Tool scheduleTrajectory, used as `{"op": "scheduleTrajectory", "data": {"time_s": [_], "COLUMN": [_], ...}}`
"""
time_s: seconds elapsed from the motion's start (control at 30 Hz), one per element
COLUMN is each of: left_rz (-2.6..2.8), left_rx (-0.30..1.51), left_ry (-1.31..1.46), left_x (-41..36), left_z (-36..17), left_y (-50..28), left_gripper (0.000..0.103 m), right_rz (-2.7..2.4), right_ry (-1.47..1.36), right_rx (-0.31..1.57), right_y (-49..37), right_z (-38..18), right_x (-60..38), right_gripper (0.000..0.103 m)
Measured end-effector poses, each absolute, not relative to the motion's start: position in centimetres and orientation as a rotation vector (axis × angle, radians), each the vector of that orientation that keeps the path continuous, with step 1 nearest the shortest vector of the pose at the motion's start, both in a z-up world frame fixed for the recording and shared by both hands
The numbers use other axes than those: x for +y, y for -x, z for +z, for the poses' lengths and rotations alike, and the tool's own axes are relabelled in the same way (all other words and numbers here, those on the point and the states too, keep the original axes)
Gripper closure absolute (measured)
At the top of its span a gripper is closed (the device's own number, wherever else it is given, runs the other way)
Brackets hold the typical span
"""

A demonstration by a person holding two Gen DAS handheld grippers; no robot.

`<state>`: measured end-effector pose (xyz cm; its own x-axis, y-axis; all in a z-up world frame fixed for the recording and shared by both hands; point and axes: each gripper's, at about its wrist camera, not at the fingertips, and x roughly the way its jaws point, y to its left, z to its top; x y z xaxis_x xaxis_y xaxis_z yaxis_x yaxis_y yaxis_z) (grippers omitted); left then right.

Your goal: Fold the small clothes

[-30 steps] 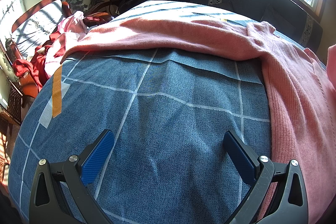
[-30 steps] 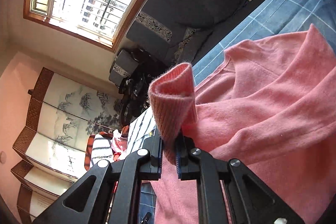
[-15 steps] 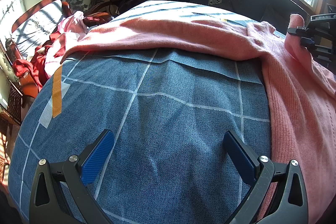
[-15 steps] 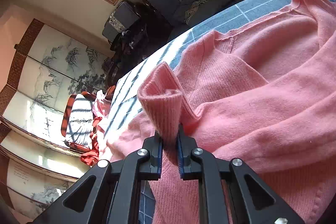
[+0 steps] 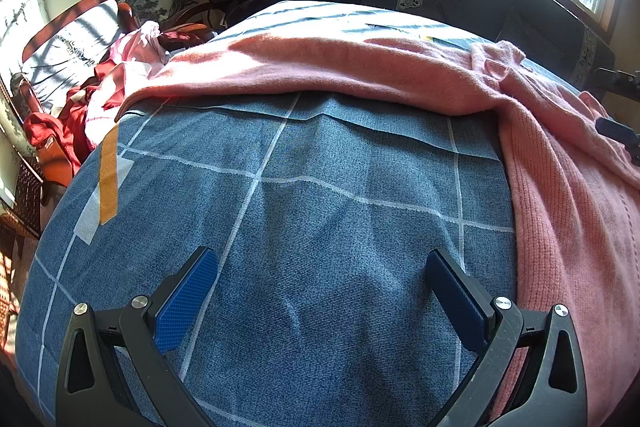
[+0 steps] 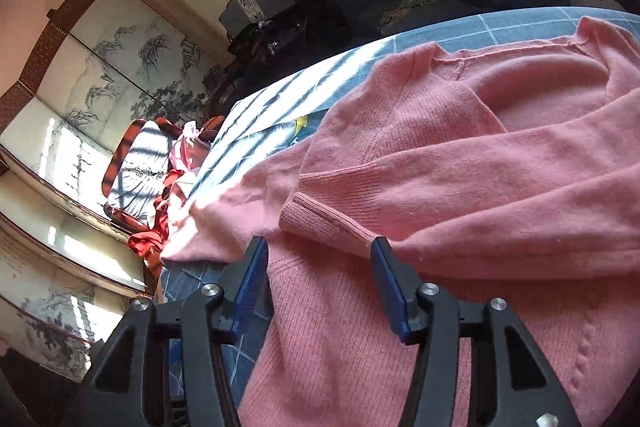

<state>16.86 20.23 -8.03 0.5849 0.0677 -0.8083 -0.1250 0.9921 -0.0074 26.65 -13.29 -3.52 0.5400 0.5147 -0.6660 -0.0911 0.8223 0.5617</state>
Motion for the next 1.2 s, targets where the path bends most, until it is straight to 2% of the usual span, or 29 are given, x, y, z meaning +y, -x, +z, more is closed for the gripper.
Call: {"op": "scheduleTrajectory", "data": {"time_s": [0.1,0.2,0.3,0.33,0.37,0.43,0.6,0.8,0.97,1.2], "left_rz": [0.113,0.113,0.113,0.113,0.113,0.113,0.113,0.114,0.114,0.114], "left_rx": [0.940,0.939,0.939,0.939,0.939,0.939,0.939,0.939,0.939,0.939], "left_ry": [0.066,0.066,0.066,0.066,0.066,0.066,0.066,0.067,0.067,0.067], "left_x": [20.2,20.2,20.2,20.2,20.2,20.2,20.2,20.2,20.2,20.2], "left_z": [-8.0,-8.0,-8.0,-8.0,-8.0,-8.0,-8.0,-8.0,-8.0,-8.0], "left_y": [-16.9,-16.9,-16.9,-16.9,-16.8,-16.9,-16.9,-16.9,-16.8,-16.8], "left_gripper": [0.000,0.000,0.000,0.000,0.000,0.000,0.000,0.000,0.000,0.000], "right_rz": [0.317,0.203,0.051,0.057,0.049,0.100,0.380,0.580,0.610,0.590], "right_ry": [-0.465,-0.439,-0.494,-0.549,-0.578,-0.519,-0.242,0.044,0.014,-0.025], "right_rx": [0.922,0.948,1.033,1.024,1.016,0.955,0.902,0.910,0.896,0.942], "right_y": [-23.0,-21.7,-21.8,-21.4,-20.9,-20.3,-21.8,-24.3,-23.9,-20.0], "right_z": [-3.4,-4.5,-7.0,-7.2,-6.9,-4.8,0.4,2.0,1.9,-1.0], "right_x": [-18.8,-25.3,-31.8,-33.3,-34.0,-32.5,-20.1,-6.6,-4.6,-6.5], "right_gripper": [0.033,0.038,0.039,0.054,0.058,0.058,0.058,0.058,0.058,0.058]}}
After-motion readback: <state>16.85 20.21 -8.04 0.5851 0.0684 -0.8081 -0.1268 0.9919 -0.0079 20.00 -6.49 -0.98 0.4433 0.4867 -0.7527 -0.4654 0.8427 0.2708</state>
